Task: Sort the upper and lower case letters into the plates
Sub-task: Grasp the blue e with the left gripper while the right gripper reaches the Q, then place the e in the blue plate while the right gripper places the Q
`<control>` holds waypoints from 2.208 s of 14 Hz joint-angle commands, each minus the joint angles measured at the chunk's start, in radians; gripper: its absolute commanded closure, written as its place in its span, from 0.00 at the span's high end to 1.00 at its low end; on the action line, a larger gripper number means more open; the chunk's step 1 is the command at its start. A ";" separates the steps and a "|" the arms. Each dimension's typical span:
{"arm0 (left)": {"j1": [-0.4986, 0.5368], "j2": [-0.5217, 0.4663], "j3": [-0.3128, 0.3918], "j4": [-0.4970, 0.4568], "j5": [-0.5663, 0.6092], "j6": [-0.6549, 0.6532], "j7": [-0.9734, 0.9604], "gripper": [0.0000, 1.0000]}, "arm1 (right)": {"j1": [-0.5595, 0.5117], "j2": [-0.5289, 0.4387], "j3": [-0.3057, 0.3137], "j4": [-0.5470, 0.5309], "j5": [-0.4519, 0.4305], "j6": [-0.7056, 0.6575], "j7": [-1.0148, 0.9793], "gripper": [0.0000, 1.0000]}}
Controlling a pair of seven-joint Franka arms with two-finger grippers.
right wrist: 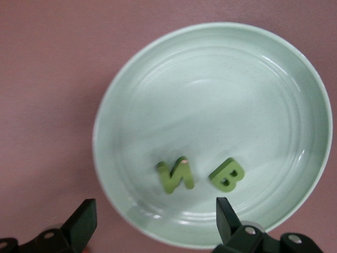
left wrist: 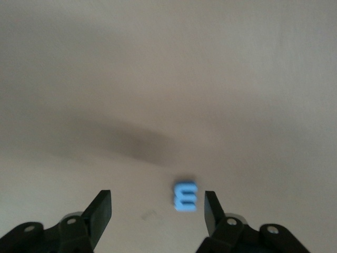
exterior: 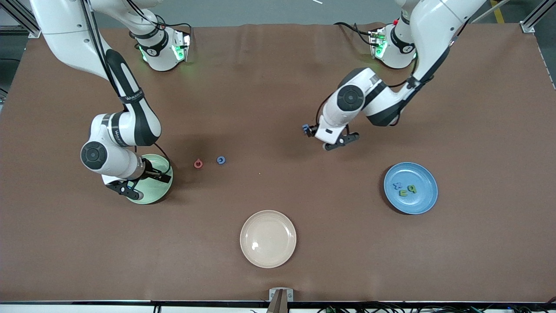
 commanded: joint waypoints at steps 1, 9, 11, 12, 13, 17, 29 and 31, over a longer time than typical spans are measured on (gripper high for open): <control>-0.040 0.030 0.003 -0.013 0.021 0.075 -0.051 0.76 | 0.062 -0.039 0.015 -0.012 0.009 -0.024 0.092 1.00; -0.110 0.128 0.067 0.007 0.145 0.124 -0.227 0.57 | 0.213 -0.015 0.014 -0.106 0.018 0.190 0.241 1.00; -0.113 0.133 0.069 0.010 0.152 0.124 -0.232 0.56 | 0.217 -0.015 0.014 -0.158 0.018 0.261 0.241 1.00; -0.115 0.134 0.069 0.010 0.152 0.124 -0.232 0.55 | 0.224 -0.015 0.014 -0.186 0.018 0.300 0.241 1.00; -0.115 0.137 0.069 0.010 0.152 0.124 -0.232 0.55 | 0.225 -0.013 0.014 -0.212 0.018 0.346 0.240 1.00; -0.117 0.157 0.069 0.010 0.152 0.124 -0.232 0.45 | 0.240 -0.012 0.015 -0.242 0.018 0.373 0.241 0.87; 0.096 0.029 0.078 0.151 0.205 -0.070 -0.201 0.00 | 0.227 -0.027 0.011 -0.216 0.018 0.309 0.227 0.00; 0.182 0.029 0.077 0.203 0.237 -0.135 -0.131 0.00 | 0.195 -0.059 0.008 -0.106 0.017 0.109 0.212 0.00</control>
